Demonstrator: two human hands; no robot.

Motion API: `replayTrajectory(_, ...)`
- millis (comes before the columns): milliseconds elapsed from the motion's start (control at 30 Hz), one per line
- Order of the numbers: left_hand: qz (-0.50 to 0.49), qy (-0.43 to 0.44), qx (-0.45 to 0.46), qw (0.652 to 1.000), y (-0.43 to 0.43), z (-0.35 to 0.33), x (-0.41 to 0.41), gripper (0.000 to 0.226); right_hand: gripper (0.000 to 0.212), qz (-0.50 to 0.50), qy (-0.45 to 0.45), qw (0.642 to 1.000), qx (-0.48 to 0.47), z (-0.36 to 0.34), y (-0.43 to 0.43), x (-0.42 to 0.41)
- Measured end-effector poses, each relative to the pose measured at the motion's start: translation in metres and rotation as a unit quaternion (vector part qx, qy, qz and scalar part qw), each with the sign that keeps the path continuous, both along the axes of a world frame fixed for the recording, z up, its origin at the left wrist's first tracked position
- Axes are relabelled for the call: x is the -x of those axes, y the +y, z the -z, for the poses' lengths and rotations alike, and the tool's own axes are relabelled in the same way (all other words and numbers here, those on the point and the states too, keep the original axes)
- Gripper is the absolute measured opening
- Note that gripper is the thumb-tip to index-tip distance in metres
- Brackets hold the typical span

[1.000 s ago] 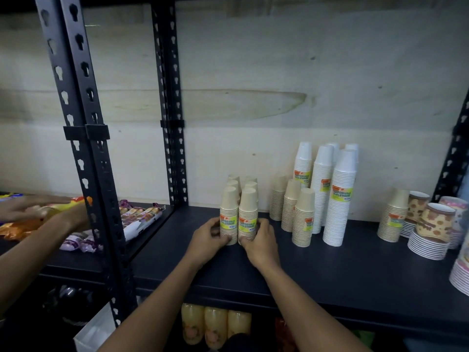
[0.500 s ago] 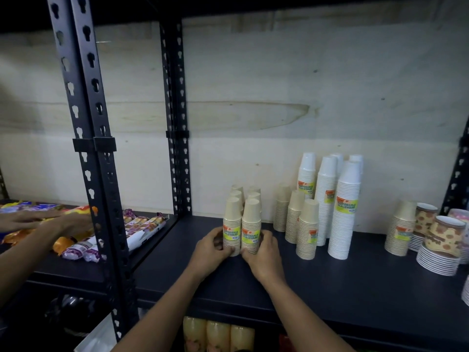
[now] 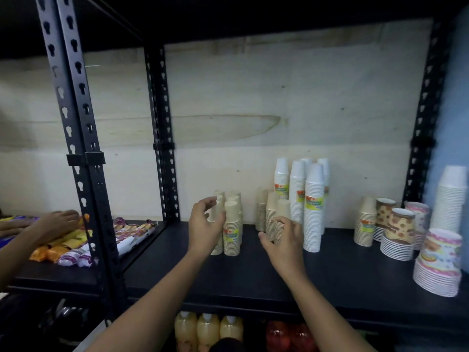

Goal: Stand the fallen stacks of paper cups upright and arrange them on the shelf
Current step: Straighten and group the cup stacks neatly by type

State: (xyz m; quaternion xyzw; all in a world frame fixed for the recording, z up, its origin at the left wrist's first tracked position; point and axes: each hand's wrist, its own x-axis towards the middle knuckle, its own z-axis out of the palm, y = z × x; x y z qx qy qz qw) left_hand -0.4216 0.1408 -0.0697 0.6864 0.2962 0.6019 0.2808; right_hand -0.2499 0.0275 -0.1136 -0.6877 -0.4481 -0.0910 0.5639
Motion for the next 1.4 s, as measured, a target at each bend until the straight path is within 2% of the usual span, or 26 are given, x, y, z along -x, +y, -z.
replayTrajectory(67, 0.023, -0.015, -0.005, 1.000, -0.013, -0.005, -0.017, 0.032, 0.059, 0.010, 0.003, 1.000, -0.003, 0.000, -0.011, -0.013)
replayTrajectory(300, 0.123, 0.010, 0.010, 0.992, -0.026, 0.000, -0.083, 0.030, 0.071, -0.003, 0.038, 0.998, 0.048, -0.004, -0.025, -0.045)
replayTrajectory(400, 0.138, 0.046, 0.018, 0.989, -0.014, 0.008, -0.108, 0.035, 0.076, -0.013, 0.062, 0.996, 0.066, -0.001, -0.015, -0.054)
replayTrajectory(533, 0.132, 0.112, 0.091, 0.981, 0.016, 0.029, -0.134, 0.054, 0.078, -0.029, 0.083, 0.993, 0.084, 0.005, 0.001, -0.064)
replayTrajectory(733, 0.136, 0.117, 0.183, 0.967, 0.041, 0.053, -0.161, 0.063, 0.079, -0.049, 0.117, 0.989, 0.078, 0.019, 0.026, -0.075)
replayTrajectory(967, 0.161, 0.110, 0.156, 0.968, 0.049, 0.066, -0.170, 0.061, 0.067, -0.062, 0.143, 0.985, 0.079, 0.018, 0.039, -0.081)
replayTrajectory(1167, 0.178, 0.125, 0.155, 0.964, 0.051, 0.069, -0.171, 0.070, 0.069, -0.058, 0.148, 0.984, 0.081, 0.024, 0.039, -0.081)
replayTrajectory(1400, 0.175, 0.100, 0.174, 0.964, 0.040, 0.067, -0.168, 0.056, 0.063, -0.081, 0.164, 0.979, 0.090, 0.028, 0.028, -0.080)
